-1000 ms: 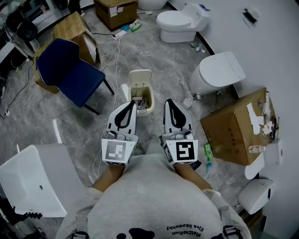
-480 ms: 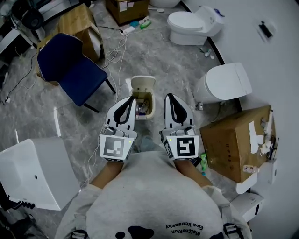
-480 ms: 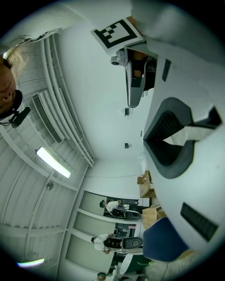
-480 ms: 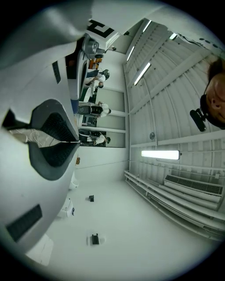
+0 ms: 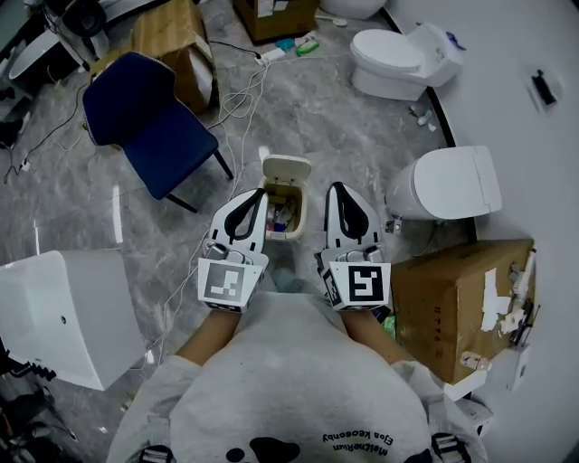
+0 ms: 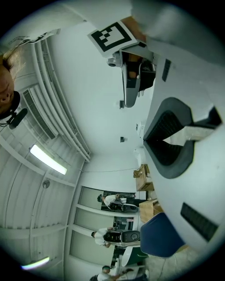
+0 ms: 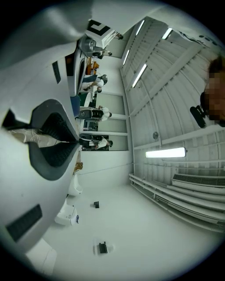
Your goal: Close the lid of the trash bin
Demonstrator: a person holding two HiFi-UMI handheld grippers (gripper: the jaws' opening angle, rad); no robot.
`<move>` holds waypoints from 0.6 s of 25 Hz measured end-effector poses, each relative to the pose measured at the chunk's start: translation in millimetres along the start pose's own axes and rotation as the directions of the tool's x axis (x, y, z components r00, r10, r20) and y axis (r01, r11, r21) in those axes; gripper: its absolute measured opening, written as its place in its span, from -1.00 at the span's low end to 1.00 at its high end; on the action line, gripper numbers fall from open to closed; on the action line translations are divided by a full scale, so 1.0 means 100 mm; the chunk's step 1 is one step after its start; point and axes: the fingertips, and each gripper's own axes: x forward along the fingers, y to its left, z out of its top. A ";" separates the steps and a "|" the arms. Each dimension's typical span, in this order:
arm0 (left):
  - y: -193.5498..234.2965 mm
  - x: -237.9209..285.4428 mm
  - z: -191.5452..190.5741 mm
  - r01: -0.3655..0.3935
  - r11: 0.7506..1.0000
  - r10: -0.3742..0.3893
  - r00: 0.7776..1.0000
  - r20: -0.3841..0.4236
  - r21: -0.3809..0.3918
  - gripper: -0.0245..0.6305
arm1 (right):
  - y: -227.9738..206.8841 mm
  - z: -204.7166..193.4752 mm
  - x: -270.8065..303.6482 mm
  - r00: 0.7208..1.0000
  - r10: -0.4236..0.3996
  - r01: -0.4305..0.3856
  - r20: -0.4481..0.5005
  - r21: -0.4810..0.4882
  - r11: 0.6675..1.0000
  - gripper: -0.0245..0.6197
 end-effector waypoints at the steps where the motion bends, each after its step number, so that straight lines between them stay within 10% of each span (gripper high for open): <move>1: 0.02 0.03 -0.03 0.000 1.000 0.000 1.000 -0.014 0.001 -0.86 | -0.02 -0.03 0.03 1.000 0.000 0.000 -0.006 -0.002 1.000 -0.82; 15: 0.18 0.49 0.23 0.051 0.998 -0.049 0.997 0.062 -0.022 -0.86 | -0.09 -0.04 0.38 1.000 -0.020 0.019 -0.023 -0.030 0.999 -0.82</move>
